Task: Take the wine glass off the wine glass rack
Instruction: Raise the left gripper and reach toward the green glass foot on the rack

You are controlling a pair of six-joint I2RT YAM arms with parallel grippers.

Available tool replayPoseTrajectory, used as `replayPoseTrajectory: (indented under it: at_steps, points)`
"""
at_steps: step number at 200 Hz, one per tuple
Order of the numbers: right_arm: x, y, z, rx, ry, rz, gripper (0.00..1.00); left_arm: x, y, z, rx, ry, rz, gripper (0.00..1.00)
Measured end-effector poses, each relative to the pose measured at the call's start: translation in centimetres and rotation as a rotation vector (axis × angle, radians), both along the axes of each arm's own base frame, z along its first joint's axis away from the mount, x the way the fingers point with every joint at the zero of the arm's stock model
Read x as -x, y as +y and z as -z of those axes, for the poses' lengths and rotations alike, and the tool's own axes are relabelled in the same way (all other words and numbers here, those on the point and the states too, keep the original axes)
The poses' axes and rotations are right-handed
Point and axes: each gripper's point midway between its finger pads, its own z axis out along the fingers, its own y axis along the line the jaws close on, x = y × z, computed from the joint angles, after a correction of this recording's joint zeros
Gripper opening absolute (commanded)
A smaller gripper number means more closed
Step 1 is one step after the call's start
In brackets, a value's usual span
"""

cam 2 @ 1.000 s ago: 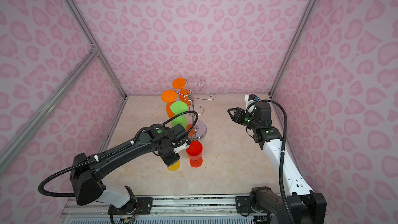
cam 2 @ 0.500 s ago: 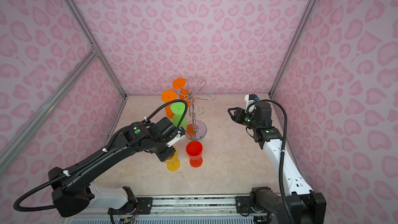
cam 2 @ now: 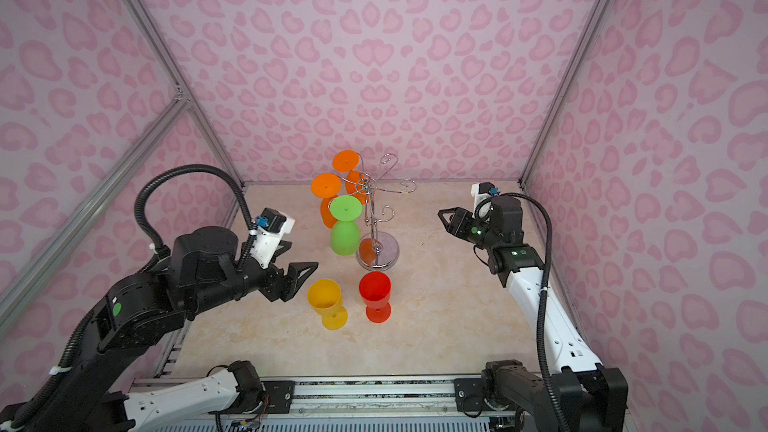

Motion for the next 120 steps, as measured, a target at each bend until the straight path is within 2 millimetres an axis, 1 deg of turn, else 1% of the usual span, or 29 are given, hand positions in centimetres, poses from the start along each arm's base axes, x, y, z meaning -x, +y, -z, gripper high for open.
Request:
replayPoseTrajectory:
  at_steps: [10,24,46,66,95,120]
  points:
    - [0.0,0.0,0.0,-0.001,-0.001,-0.002,0.49,-0.4,-0.2,-1.1,0.091,-0.010,-0.015,0.88]
    - [0.0,0.0,-0.1,-0.002,-0.001,-0.002,0.49,-1.0,-0.5,-2.1,0.203,0.001,-0.029,0.88]
    - [0.0,0.1,-0.1,-0.008,0.001,-0.003,0.49,-2.6,-0.6,-2.7,0.360,0.050,-0.058,0.88]
    - [0.1,0.1,-0.6,-0.009,-0.009,-0.002,0.49,-4.1,-0.8,-2.0,0.454,0.117,-0.076,0.87]
    - [0.5,0.0,-2.4,-0.002,-0.060,-0.002,0.49,-6.4,-1.7,0.0,0.562,0.251,-0.082,0.84]
    - [0.6,-0.3,-2.3,0.009,-0.063,0.001,0.48,-7.3,-2.8,0.7,0.633,0.338,-0.052,0.83]
